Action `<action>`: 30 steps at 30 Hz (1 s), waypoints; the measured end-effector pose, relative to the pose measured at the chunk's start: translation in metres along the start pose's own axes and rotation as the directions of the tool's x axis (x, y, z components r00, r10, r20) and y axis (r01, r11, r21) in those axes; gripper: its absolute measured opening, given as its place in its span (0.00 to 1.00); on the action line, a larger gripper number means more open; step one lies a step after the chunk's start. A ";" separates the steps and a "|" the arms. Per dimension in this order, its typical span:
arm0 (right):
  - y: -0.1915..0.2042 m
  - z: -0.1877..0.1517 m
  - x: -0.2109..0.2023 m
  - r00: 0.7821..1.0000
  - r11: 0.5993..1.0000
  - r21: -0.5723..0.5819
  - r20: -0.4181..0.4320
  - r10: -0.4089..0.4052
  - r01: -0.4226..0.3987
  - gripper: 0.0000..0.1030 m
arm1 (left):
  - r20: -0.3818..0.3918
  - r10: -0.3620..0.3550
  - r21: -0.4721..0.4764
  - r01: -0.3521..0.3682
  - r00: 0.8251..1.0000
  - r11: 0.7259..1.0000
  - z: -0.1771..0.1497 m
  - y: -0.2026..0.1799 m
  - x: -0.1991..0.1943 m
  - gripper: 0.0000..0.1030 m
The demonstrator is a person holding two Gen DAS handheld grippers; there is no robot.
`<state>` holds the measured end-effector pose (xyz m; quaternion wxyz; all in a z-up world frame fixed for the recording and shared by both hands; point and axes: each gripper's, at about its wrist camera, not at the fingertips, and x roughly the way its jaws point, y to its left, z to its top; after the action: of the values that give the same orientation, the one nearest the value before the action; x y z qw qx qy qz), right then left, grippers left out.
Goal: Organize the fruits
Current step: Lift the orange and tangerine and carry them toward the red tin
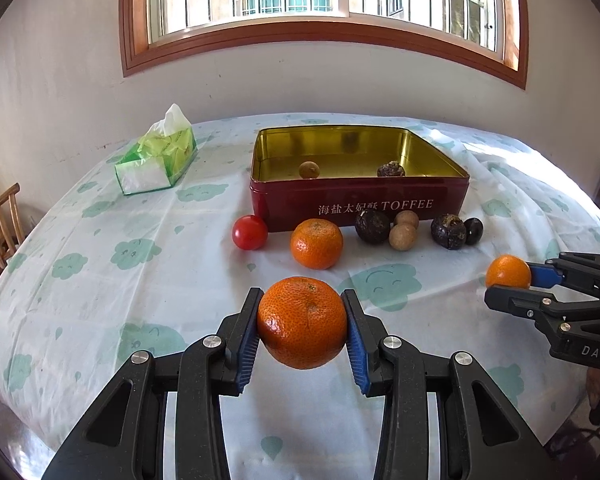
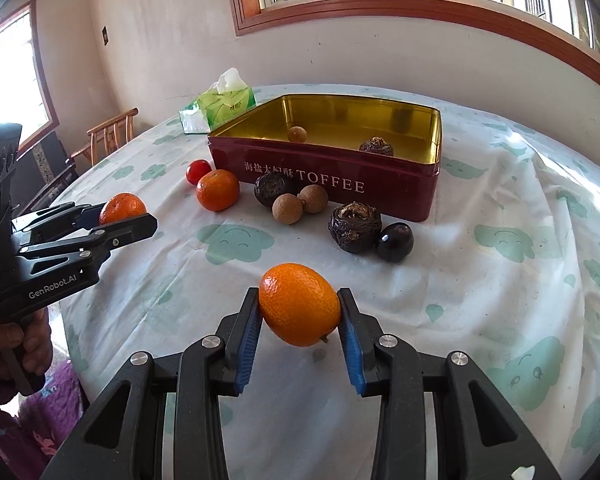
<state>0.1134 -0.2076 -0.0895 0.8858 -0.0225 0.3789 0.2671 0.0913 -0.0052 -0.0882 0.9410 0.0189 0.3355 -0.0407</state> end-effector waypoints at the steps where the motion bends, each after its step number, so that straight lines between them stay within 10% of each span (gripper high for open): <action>1: 0.001 0.000 -0.004 1.000 1.000 0.008 0.005 0.005 -0.005 0.34 | 0.004 0.002 0.000 -0.002 1.000 1.000 0.001 0.000 -0.002 0.39; 30: 0.028 -0.005 -0.068 0.992 0.995 0.049 0.096 0.078 -0.083 0.34 | 0.092 0.021 0.025 -0.023 0.996 0.999 0.012 -0.011 -0.043 0.39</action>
<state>0.0577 -0.2156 -0.0423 0.8913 0.0290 0.3445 0.2935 0.0645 -0.0143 -0.0521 0.9554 0.0332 0.2913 -0.0355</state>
